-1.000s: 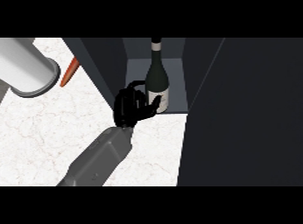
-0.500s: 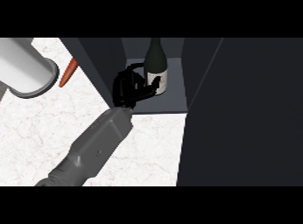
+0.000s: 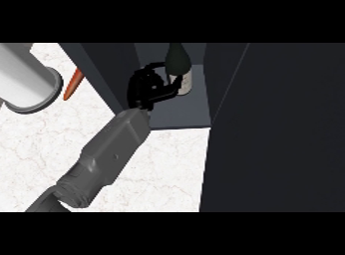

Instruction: Pick up the wine, place it into the cabinet and close the cabinet

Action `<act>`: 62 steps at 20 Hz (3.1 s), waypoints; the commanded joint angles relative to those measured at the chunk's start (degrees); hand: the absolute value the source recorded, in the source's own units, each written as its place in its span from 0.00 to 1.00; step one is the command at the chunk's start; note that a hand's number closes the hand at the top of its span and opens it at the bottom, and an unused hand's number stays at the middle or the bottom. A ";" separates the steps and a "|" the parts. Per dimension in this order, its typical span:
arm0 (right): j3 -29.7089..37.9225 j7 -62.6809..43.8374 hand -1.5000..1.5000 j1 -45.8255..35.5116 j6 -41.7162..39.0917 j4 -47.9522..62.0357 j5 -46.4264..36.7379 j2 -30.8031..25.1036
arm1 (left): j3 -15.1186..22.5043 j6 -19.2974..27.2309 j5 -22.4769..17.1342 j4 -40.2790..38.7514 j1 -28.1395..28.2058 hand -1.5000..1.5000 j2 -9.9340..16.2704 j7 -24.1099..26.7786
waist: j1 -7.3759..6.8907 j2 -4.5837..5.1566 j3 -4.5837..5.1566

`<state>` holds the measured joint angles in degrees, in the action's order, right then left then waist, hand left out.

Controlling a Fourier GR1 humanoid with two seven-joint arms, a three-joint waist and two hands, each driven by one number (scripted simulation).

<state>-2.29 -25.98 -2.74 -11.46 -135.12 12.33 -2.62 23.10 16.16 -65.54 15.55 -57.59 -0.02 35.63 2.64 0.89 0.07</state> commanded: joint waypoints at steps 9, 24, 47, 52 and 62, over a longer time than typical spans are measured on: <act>-1.35 -0.05 0.00 -5.11 0.14 2.96 -0.10 0.32 | -0.10 -0.33 -3.94 -1.91 -3.12 1.00 0.01 0.88 | 2.47 0.65 0.04; -3.25 1.18 0.00 -4.63 -0.90 4.25 0.28 1.03 | 9.36 5.35 -10.58 5.53 2.52 1.00 0.02 3.33 | 5.09 0.80 0.03; -3.02 4.80 0.00 -3.48 -1.41 6.41 -1.05 1.64 | 18.76 11.88 -19.66 3.09 -1.46 0.00 0.02 7.72 | 4.53 0.93 -0.06; -2.49 3.91 0.00 -3.17 -2.13 5.04 0.19 0.66 | 21.59 12.23 -18.18 2.92 -3.26 0.00 0.02 8.74 | 4.58 0.90 -0.04; -4.79 0.51 0.00 -3.42 -0.23 2.59 -0.87 1.45 | 22.74 15.23 -21.52 8.53 -3.22 0.00 0.02 13.45 | 3.65 0.44 0.01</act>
<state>-5.23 -24.39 -6.08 -12.66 -131.41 12.64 -1.98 45.05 29.69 -85.89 21.74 -60.00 0.02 48.05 6.48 1.51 0.05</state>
